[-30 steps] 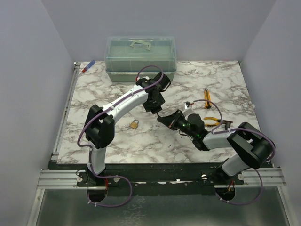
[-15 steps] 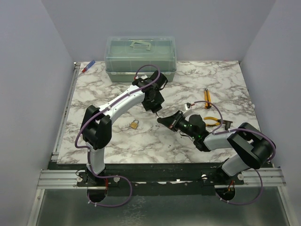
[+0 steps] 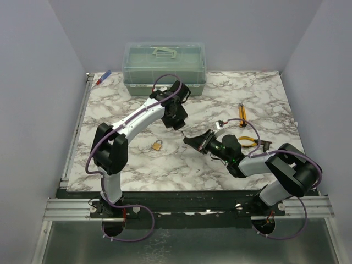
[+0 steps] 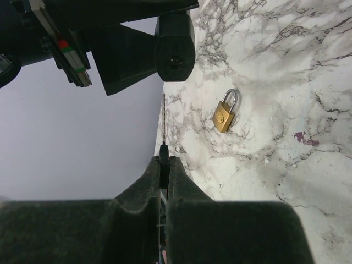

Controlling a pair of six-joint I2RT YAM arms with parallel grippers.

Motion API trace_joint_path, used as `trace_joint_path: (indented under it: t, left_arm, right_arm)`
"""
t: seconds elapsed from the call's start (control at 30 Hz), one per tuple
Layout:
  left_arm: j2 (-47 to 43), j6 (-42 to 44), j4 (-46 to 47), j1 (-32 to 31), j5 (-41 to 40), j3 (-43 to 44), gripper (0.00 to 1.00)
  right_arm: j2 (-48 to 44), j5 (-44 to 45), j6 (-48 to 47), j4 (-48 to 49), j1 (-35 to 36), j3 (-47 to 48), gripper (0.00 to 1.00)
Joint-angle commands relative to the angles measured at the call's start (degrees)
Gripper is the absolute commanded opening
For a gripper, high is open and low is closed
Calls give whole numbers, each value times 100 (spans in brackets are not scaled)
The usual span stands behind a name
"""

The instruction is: Unlock with the key

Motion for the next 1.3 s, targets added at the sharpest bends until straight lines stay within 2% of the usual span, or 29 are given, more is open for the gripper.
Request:
trace_joint_path:
  t: [0.0,0.57,1.27]
  left_arm:
    - [-386,-1,256,-19,279,-14,0]
    - [-608,-143,498,-80,603,-476,0]
    - [-674,-211,589,-212,665,-543,0]
  right_arm:
    - [70,81,-50,161,-16,1,0]
    - [408,233,-217,116,-13,358,0]
    - [443,470,-269,-51,-16,438,0]
